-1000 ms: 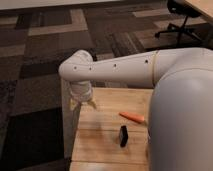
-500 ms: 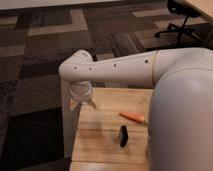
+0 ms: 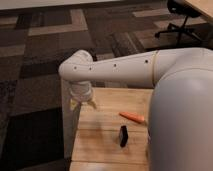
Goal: Knock the eraser over
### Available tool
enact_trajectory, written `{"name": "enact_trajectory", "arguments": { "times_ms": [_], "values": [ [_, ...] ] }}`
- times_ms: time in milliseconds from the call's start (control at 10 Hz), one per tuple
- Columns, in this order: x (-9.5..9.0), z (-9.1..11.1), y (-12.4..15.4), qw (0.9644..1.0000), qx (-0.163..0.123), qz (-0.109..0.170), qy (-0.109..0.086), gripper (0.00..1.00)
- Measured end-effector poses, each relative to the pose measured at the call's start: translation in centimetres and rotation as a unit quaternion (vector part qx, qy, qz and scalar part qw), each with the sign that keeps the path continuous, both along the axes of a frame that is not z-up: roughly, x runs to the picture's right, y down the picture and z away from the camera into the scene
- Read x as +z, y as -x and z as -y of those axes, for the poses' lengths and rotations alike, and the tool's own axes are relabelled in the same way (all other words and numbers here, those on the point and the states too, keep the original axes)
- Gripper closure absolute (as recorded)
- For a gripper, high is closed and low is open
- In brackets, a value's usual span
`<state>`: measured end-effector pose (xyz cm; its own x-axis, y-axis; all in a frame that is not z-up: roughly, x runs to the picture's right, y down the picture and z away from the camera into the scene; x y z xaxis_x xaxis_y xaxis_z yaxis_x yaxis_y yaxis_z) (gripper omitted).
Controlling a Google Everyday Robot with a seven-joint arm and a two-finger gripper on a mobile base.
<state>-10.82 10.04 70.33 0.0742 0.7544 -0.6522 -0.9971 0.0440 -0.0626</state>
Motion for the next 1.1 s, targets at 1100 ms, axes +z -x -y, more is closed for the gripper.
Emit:
{"name": "enact_trajectory", "arguments": {
  "times_ms": [1100],
  "values": [
    [-1.7, -3.9, -1.2, 0.9992, 0.035, 0.016, -0.009, 0.35]
  ]
}}
